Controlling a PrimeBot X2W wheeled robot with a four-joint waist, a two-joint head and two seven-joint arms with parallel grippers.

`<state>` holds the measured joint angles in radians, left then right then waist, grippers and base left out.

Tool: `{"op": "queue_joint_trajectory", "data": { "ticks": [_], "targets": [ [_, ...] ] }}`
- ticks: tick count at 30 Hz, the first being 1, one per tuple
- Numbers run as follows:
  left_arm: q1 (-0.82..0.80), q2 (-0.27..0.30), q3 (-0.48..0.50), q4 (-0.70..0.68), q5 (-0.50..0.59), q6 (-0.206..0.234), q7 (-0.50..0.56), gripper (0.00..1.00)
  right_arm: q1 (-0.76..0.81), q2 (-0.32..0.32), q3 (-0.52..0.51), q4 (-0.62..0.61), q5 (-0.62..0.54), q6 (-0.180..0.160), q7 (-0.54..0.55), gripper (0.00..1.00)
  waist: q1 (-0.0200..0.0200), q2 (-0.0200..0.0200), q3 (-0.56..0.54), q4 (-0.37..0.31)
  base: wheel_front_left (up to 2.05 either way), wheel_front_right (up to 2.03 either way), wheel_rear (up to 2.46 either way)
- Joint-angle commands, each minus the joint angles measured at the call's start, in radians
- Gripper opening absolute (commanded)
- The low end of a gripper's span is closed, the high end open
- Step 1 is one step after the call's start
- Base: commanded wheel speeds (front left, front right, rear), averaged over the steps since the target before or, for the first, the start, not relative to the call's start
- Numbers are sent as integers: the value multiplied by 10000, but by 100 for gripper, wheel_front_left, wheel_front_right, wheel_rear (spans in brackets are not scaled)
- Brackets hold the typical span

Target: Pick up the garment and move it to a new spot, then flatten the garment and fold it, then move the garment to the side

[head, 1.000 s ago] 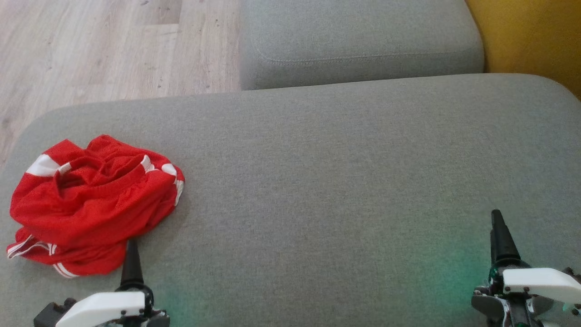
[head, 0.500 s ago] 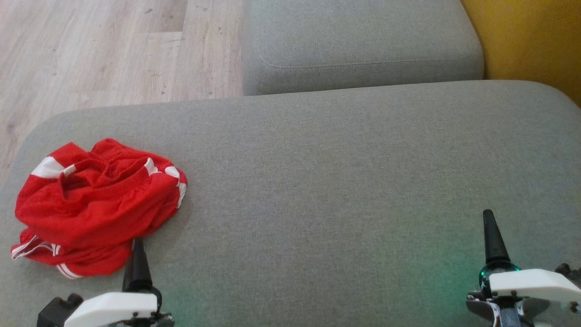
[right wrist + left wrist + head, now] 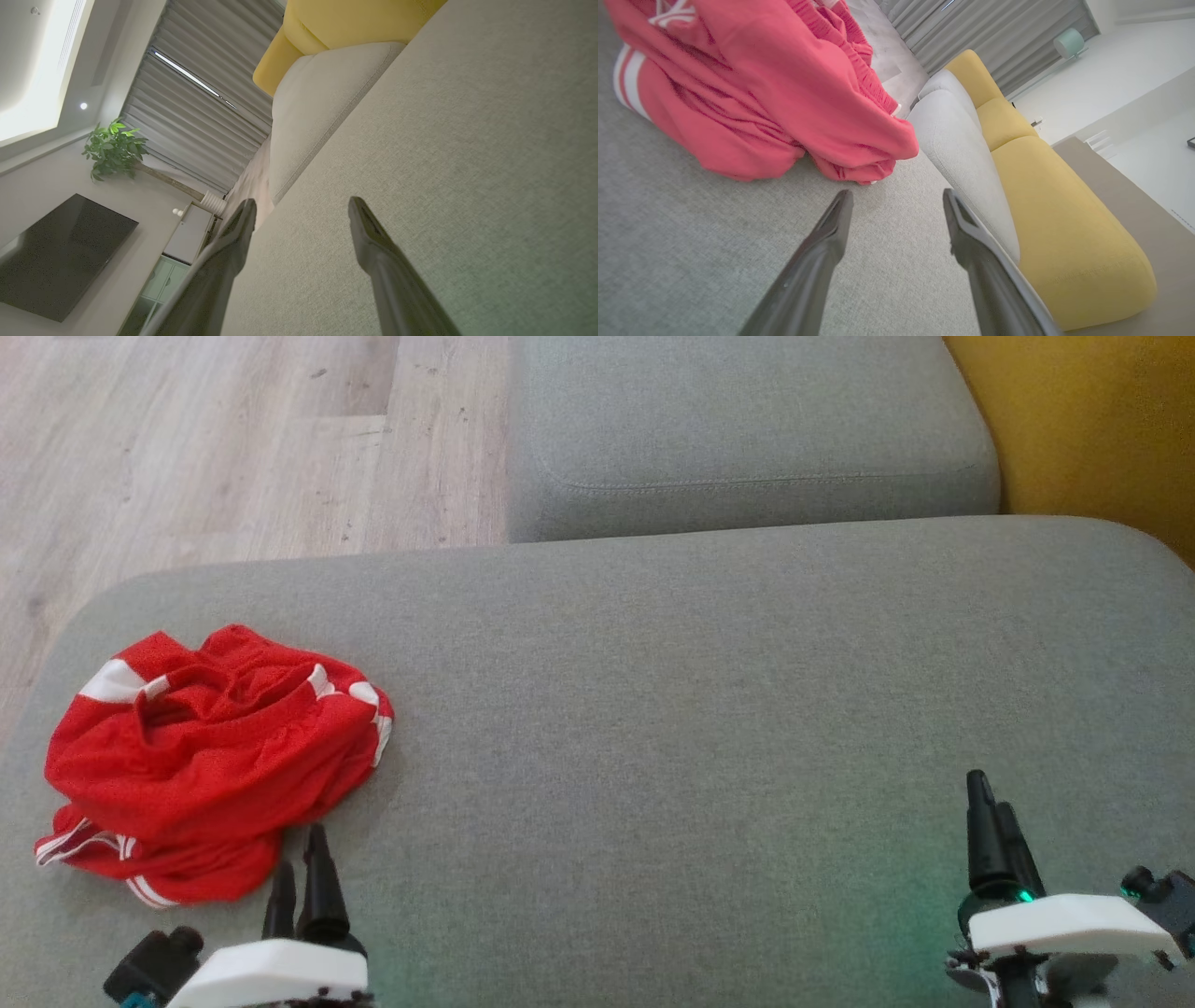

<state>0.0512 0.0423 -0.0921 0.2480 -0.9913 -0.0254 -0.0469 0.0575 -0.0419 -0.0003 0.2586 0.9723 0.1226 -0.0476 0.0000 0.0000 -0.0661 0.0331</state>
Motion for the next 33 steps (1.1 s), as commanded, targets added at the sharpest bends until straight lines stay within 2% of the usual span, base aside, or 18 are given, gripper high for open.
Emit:
{"op": "queue_joint_trajectory", "data": {
  "ticks": [1,15,33],
  "targets": [
    [-295,49,54,-457,418,87,-178,100,-162,-51,180,-410,-422,39,-184,100,0,0,-18,21,0,0,0],
    [-258,56,-428,-723,2592,603,-593,100,30,-57,360,-813,-2654,48,-596,100,0,0,-110,231,0,0,0],
    [-185,64,-947,-1070,4978,969,-1127,100,220,-66,653,-1323,-5127,59,-1126,100,0,0,-200,423,0,0,0]
  ]
}}
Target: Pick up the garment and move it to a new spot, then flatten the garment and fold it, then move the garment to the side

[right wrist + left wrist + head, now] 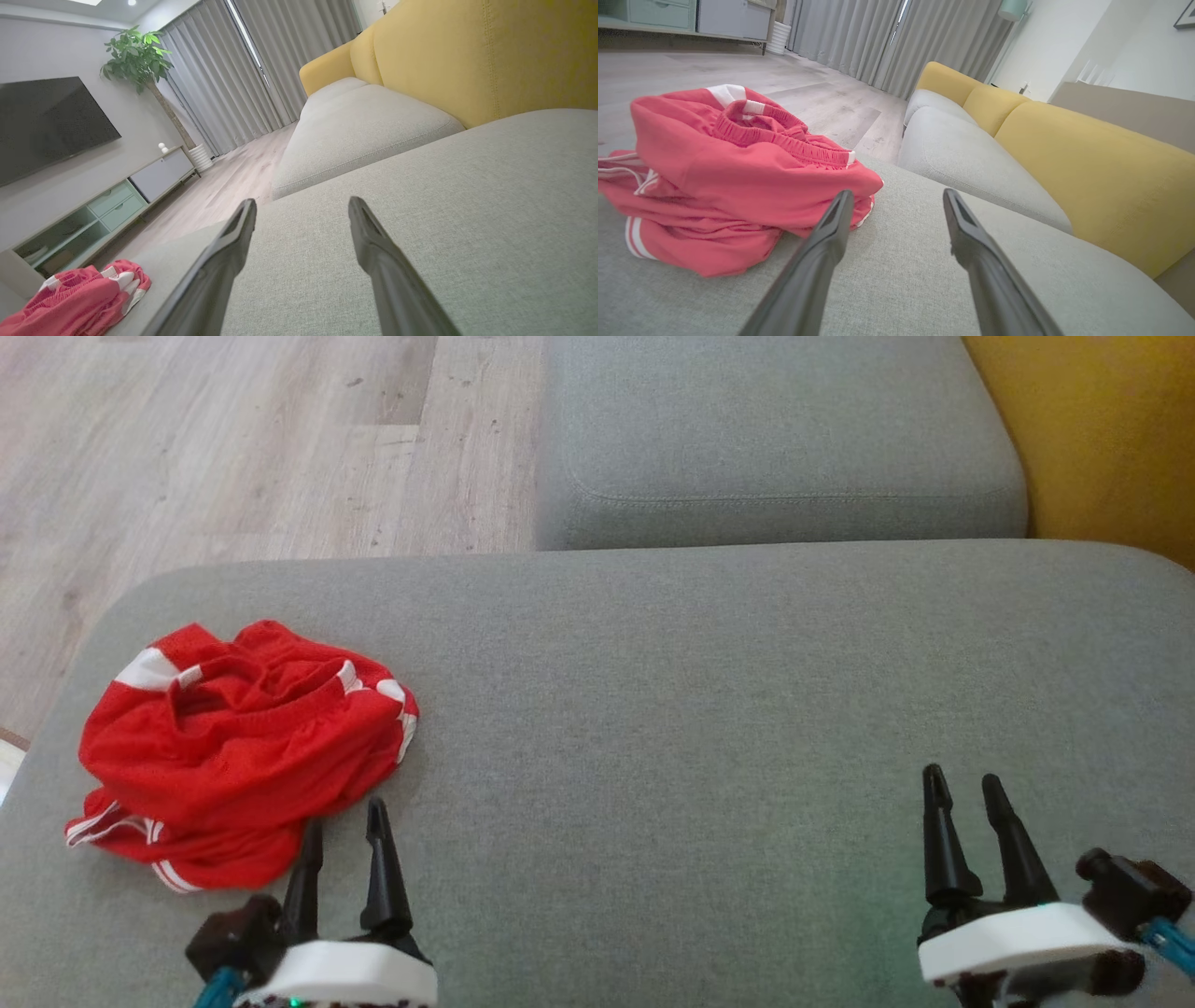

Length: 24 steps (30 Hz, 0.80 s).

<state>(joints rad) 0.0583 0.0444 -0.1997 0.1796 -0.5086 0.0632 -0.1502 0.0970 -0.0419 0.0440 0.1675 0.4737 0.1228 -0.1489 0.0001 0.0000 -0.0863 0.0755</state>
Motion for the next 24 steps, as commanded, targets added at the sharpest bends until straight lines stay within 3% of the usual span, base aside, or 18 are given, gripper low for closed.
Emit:
{"op": "queue_joint_trajectory", "data": {
  "ticks": [1,24],
  "targets": [
    [-248,43,106,-387,277,117,-123,100,-163,-67,223,-420,-275,58,-143,100,-1,0,-1,2,0,0,0],
    [-139,53,-407,-30,2769,481,-806,100,91,-78,226,-209,-3185,72,-822,100,-1,0,-160,198,0,0,0]
  ]
}}
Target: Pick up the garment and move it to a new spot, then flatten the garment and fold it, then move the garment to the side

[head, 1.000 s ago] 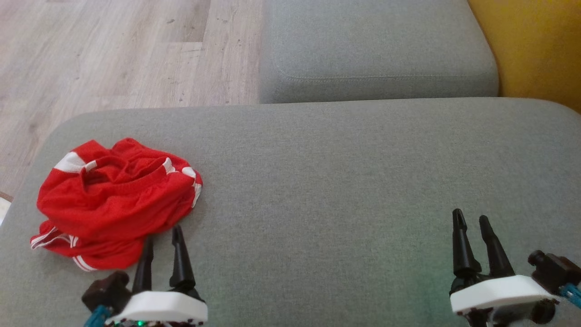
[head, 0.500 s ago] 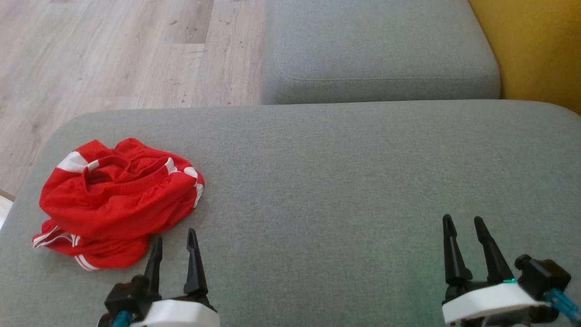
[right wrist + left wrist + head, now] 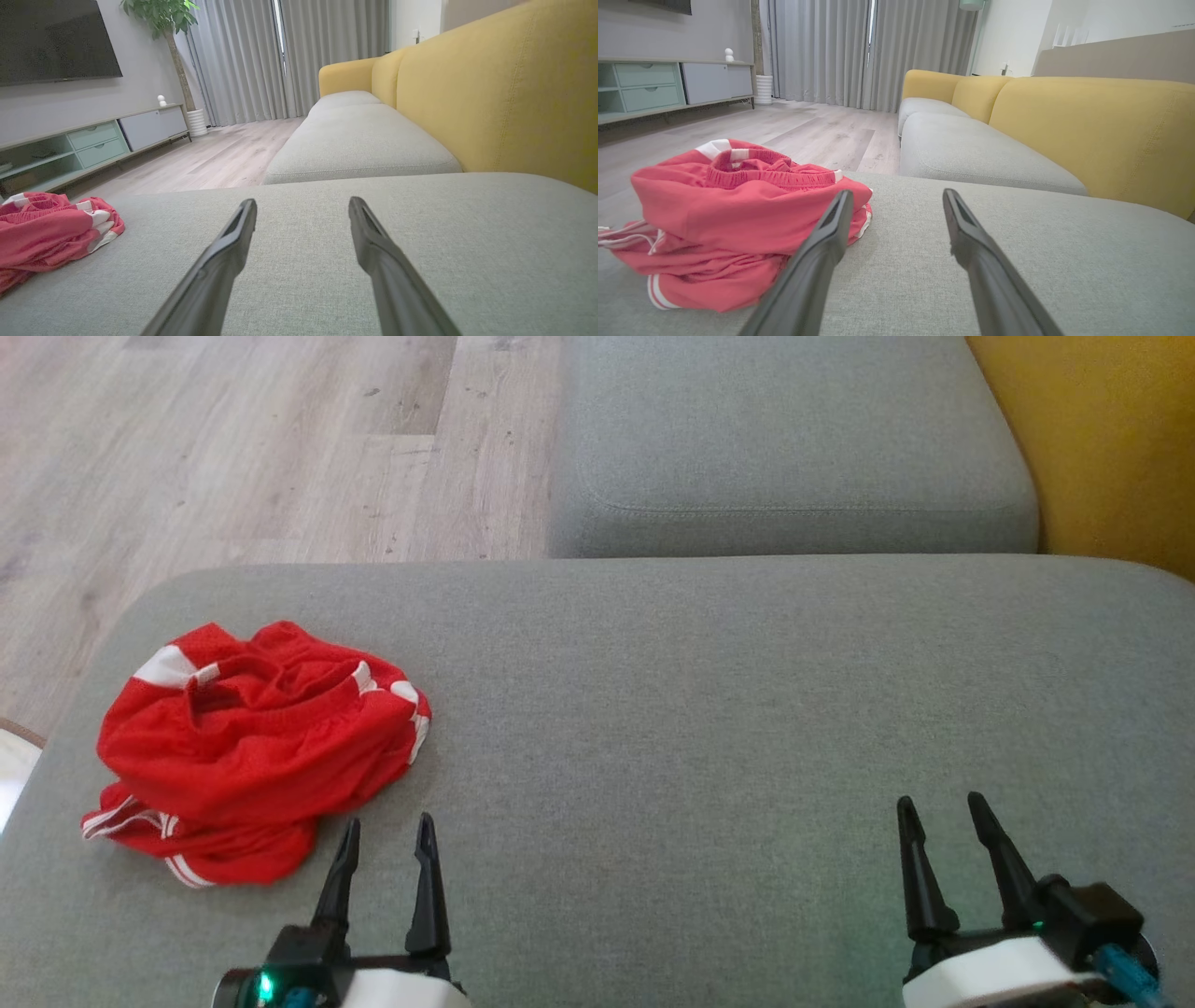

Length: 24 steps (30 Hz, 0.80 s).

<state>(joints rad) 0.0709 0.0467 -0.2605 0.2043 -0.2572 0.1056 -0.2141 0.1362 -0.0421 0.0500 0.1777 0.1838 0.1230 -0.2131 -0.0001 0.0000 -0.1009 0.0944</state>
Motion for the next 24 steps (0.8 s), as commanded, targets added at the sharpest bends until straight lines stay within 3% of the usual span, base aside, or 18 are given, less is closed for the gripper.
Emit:
{"op": "queue_joint_trajectory", "data": {
  "ticks": [1,11,24],
  "targets": [
    [-259,31,179,-254,339,71,-197,100,-291,-77,162,-304,-399,71,-209,100,1,0,-25,18,0,0,0],
    [-203,35,8,100,1174,203,-477,100,-179,-81,186,-174,-1543,77,-486,100,1,0,-78,37,0,0,0],
    [-262,35,91,262,1048,341,-477,100,-179,-81,0,88,-1434,77,-486,100,1,0,-36,0,0,0,0]
  ]
}}
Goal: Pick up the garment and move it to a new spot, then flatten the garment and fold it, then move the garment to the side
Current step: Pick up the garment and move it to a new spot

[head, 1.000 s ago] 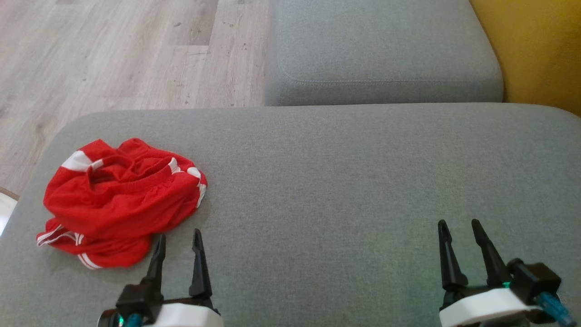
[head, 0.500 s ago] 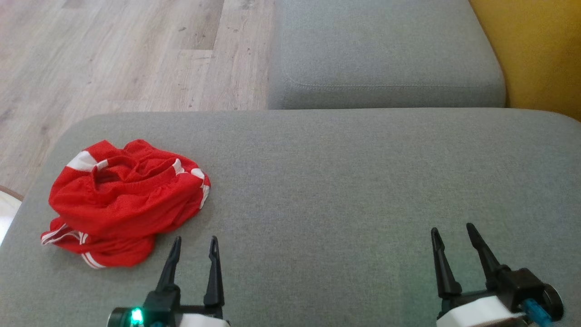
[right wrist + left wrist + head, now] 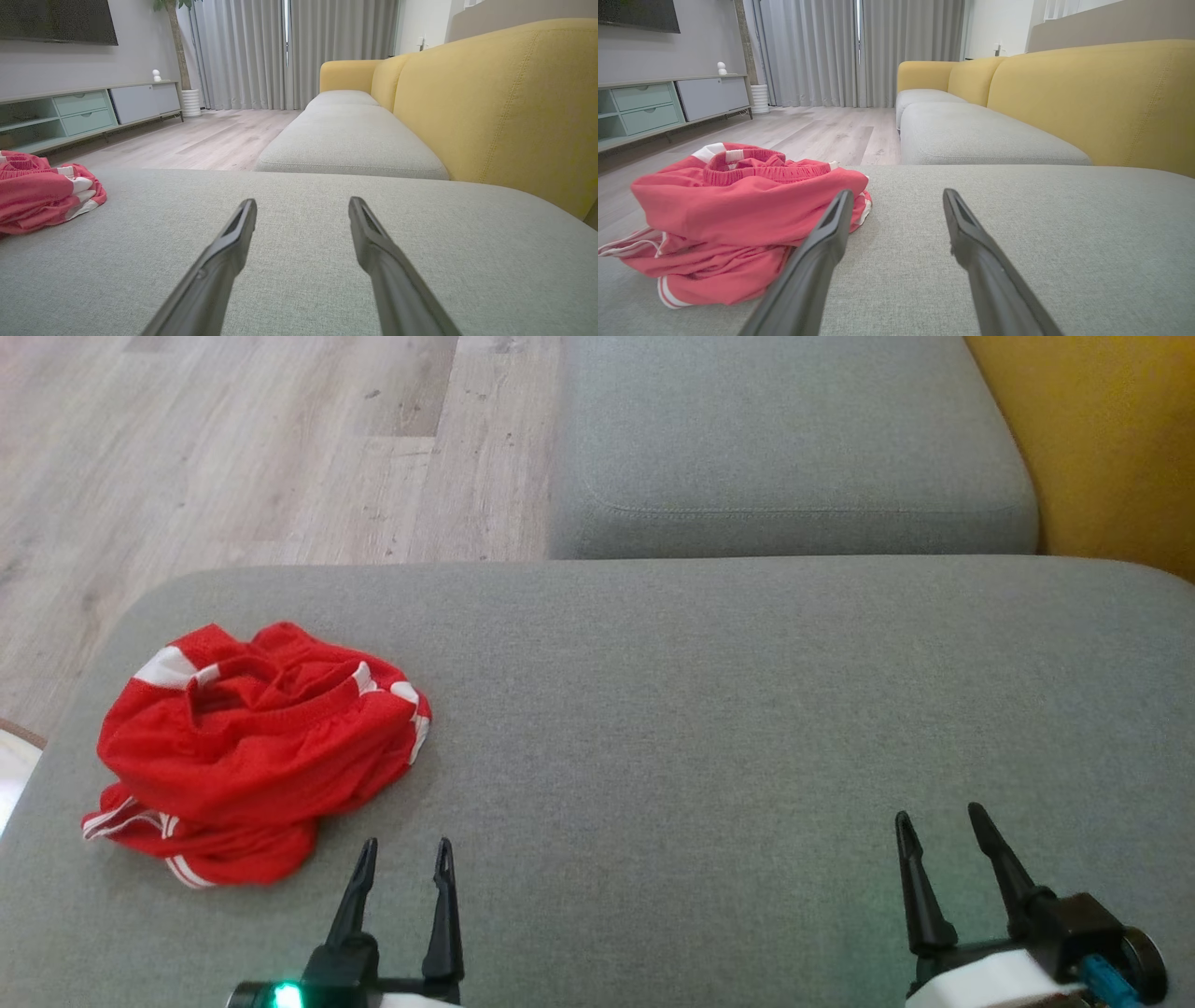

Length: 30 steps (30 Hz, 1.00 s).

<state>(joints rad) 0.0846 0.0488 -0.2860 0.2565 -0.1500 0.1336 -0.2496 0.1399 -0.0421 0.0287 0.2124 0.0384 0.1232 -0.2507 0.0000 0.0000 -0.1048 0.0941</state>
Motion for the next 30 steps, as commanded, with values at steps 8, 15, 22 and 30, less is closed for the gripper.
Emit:
{"op": "queue_joint_trajectory", "data": {
  "ticks": [8,15,22,30],
  "targets": [
    [-592,14,311,-205,22,134,-122,100,-179,-81,66,-194,73,75,-111,100,0,0,88,364,0,0,0],
    [-803,14,293,-191,334,143,-122,100,-232,-81,124,-253,220,75,-111,100,0,0,217,1673,0,0,0],
    [-906,29,674,-311,688,77,-122,100,-303,-81,343,-328,378,75,-111,100,0,0,378,3385,0,0,0],
    [-743,21,1398,-1181,716,419,-122,100,-1068,-81,762,-246,18,75,-111,100,0,0,1076,3992,0,0,0]
  ]
}}
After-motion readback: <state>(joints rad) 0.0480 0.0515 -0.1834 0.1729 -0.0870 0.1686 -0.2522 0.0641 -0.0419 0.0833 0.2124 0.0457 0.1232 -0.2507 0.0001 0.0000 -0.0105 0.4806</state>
